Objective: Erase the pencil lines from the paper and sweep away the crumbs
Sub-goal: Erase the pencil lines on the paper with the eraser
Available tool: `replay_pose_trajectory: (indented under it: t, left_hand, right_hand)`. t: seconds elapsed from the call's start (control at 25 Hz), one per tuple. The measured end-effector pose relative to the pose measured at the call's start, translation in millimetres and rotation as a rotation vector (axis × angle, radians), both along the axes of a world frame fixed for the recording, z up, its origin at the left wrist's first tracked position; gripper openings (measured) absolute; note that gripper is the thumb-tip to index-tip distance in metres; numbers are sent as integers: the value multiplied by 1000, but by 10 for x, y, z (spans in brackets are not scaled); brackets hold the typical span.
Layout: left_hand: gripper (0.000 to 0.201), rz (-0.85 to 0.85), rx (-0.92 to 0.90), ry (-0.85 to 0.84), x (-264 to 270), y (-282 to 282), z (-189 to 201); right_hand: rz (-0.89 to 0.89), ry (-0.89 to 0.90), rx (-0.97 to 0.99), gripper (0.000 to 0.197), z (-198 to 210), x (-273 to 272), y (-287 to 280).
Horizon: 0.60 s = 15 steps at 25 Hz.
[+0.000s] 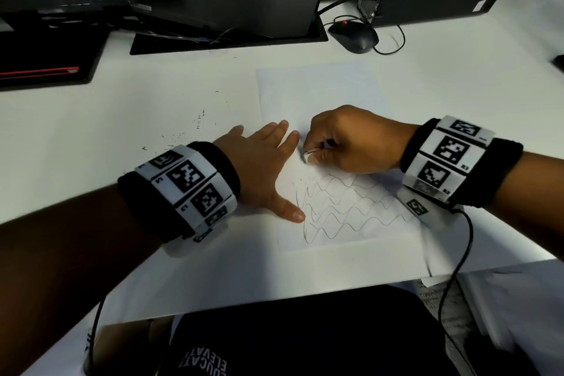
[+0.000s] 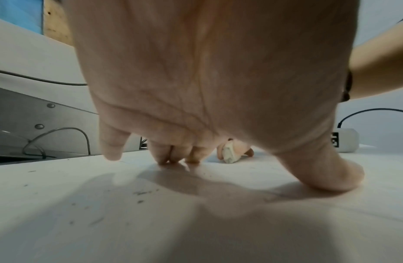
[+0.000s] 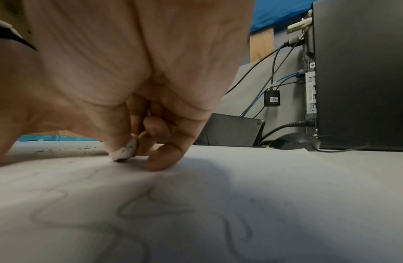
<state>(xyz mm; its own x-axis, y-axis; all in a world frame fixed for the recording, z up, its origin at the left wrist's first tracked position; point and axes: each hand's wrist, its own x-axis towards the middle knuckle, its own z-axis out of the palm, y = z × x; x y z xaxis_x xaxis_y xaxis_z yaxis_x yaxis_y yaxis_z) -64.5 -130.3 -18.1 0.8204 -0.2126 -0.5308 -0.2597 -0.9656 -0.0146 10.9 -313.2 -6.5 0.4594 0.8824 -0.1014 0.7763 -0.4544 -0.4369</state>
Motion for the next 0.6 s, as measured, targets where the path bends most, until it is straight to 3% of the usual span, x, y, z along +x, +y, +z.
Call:
replay_pose_trajectory:
  t: [0.16, 0.4, 0.52, 0.6]
  left_hand:
    - [130, -4, -149, -18, 65, -36, -43]
    - [117, -28, -110, -2, 65, -48, -67]
    - [128, -22, -85, -9, 67, -73, -60]
    - [130, -16, -84, -6, 68, -64, -71]
  right_hand:
    - [9, 0, -5, 7, -20, -26, -7]
    - [149, -13, -73, 10, -2, -189, 6]
    - [-1, -37, -46, 12, 33, -60, -48]
    - [-9, -59, -61, 12, 13, -83, -47]
